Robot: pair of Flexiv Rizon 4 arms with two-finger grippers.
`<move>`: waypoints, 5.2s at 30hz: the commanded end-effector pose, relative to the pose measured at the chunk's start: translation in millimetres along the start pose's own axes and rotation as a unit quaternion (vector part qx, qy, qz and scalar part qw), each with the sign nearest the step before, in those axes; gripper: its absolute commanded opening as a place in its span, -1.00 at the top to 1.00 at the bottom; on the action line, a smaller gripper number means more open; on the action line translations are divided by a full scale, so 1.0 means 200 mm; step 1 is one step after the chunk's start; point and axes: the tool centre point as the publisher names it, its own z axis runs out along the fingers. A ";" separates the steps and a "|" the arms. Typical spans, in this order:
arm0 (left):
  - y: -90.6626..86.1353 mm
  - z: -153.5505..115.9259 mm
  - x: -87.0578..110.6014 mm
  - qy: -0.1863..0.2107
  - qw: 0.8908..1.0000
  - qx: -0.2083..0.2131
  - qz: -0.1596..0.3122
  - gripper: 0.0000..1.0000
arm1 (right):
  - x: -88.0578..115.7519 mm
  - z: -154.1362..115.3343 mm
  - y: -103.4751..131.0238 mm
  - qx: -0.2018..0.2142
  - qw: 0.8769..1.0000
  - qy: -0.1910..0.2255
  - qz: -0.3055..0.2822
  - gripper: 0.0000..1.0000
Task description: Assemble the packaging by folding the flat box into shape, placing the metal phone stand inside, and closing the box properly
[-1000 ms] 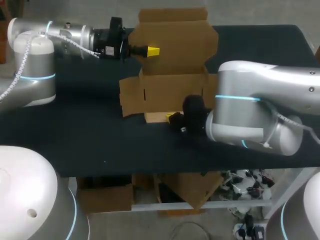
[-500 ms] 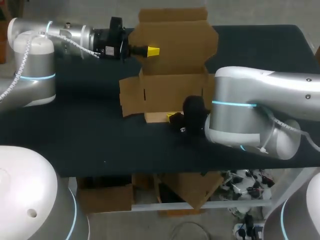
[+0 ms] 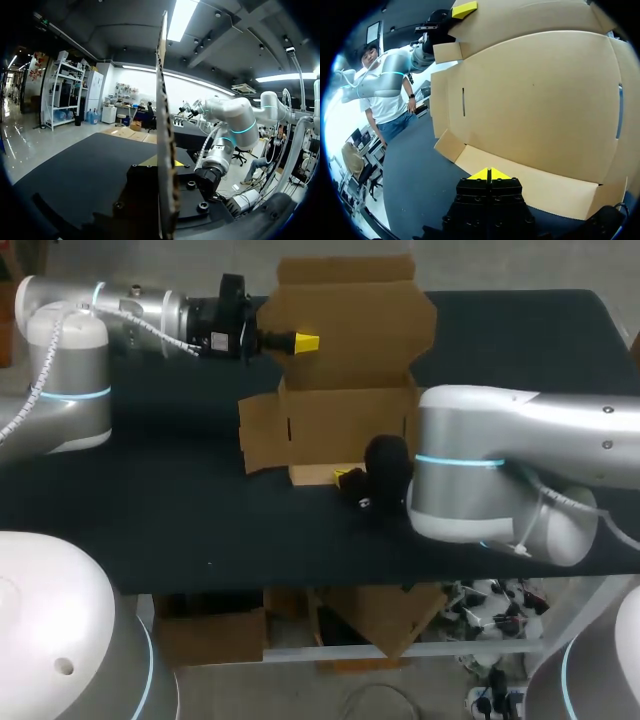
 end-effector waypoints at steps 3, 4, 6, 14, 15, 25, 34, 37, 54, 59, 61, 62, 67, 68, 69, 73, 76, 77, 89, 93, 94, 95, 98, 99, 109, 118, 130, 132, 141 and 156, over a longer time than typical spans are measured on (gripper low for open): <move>0.01 0.00 0.00 0.003 1.000 0.000 0.000 1.00 | 0.02 0.02 -0.02 -0.002 0.992 -0.130 0.002 1.00; 0.01 0.00 0.00 0.003 1.000 0.000 0.000 1.00 | 0.02 0.03 -0.02 -0.002 0.992 -0.130 0.002 1.00; 0.01 0.00 0.00 0.003 1.000 0.000 0.000 1.00 | 0.02 0.02 -0.02 -0.002 0.991 -0.130 0.004 1.00; 0.01 0.00 0.00 0.003 1.000 0.000 0.000 1.00 | 0.02 0.02 -0.02 -0.002 0.991 -0.130 0.004 1.00; 0.01 0.00 0.00 0.003 1.000 0.000 0.000 1.00 | 0.02 0.02 -0.02 -0.002 0.991 -0.130 0.004 1.00; 0.01 0.00 0.00 0.003 1.000 0.000 0.000 1.00 | 0.02 0.02 -0.02 -0.002 0.991 -0.130 0.004 1.00; 0.01 0.00 0.00 0.003 1.000 0.000 0.000 1.00 | 0.02 0.02 -0.02 -0.002 0.991 -0.130 0.004 1.00; 0.01 0.00 0.00 0.003 1.000 0.000 0.000 1.00 | 0.02 0.02 -0.02 -0.002 0.991 -0.130 0.004 1.00; 0.07 0.00 0.09 0.007 1.000 -0.021 0.018 1.00 | 0.02 0.02 -0.02 -0.002 0.991 -0.130 0.004 1.00; 0.10 0.01 0.13 0.009 0.999 -0.025 0.021 1.00 | 0.02 0.02 -0.02 -0.002 0.991 -0.130 0.004 1.00; 0.11 0.02 0.15 0.010 0.999 -0.026 0.022 1.00 | 0.02 0.02 -0.02 -0.002 0.991 -0.130 0.004 1.00; 0.12 0.02 0.16 0.011 0.999 -0.026 0.024 1.00 | 0.02 0.02 -0.02 -0.002 0.991 -0.130 0.004 1.00; 0.14 0.04 0.19 0.014 0.999 -0.031 0.024 1.00 | 0.02 0.02 -0.02 -0.002 0.991 -0.130 0.004 1.00; 0.14 0.04 0.19 0.015 0.999 -0.031 0.024 1.00 | 0.02 0.02 -0.02 -0.002 0.991 -0.130 0.004 1.00; 0.14 0.04 0.20 0.015 0.999 -0.031 0.024 1.00 | 0.02 0.02 -0.02 -0.002 0.991 -0.130 0.004 1.00; 0.15 0.05 0.23 0.016 0.999 -0.031 0.022 1.00 | 0.02 0.02 -0.02 -0.002 0.991 -0.130 0.004 1.00; 0.16 0.05 0.26 0.016 0.999 -0.030 0.022 1.00 | 0.02 0.02 -0.02 -0.002 0.991 -0.130 0.004 1.00; 0.16 0.04 0.27 0.016 0.999 -0.029 0.022 1.00 | 0.02 0.02 -0.02 -0.002 0.991 -0.130 0.004 1.00; 0.17 0.05 0.35 0.016 0.999 -0.027 0.024 1.00 | 0.02 0.02 -0.02 -0.002 0.991 -0.130 0.004 1.00; 0.19 0.06 0.36 0.016 0.999 -0.025 0.023 1.00 | 0.02 0.02 -0.02 -0.002 0.991 -0.130 0.004 1.00; 0.19 0.06 0.36 0.016 0.999 -0.025 0.023 1.00 | 0.02 0.02 -0.02 -0.002 0.991 -0.130 0.004 1.00; 0.19 0.06 0.36 0.015 0.999 -0.025 0.022 1.00 | 0.02 0.02 -0.02 -0.002 0.991 -0.130 0.004 1.00; 0.20 0.06 0.37 0.015 0.999 -0.025 0.022 1.00 | 0.02 0.02 -0.02 -0.002 0.991 -0.130 0.004 1.00; 0.20 0.06 0.37 0.015 0.999 -0.025 0.022 1.00 | 0.02 0.02 -0.02 -0.002 0.991 -0.130 0.004 1.00; 0.22 0.06 0.41 0.017 0.999 -0.027 0.019 1.00 | 0.02 0.02 -0.02 -0.002 0.991 -0.130 0.004 1.00; 0.25 0.07 0.43 0.021 0.999 -0.029 0.011 1.00 | 0.02 0.02 -0.02 -0.002 0.991 -0.130 0.004 1.00; 0.28 0.07 0.44 0.023 0.999 -0.022 0.011 1.00 | 0.02 0.02 -0.02 -0.002 0.991 -0.130 0.004 1.00; 0.29 0.07 0.44 0.024 0.999 -0.021 0.010 1.00 | 0.02 0.02 -0.02 -0.002 0.991 -0.130 0.004 1.00; 0.30 0.08 0.43 0.021 0.999 -0.026 0.010 1.00 | 0.02 0.02 -0.02 -0.002 0.991 -0.130 0.004 1.00; 0.30 0.09 0.43 0.020 0.999 -0.034 0.010 1.00 | 0.02 0.02 -0.02 -0.002 0.991 -0.130 0.004 1.00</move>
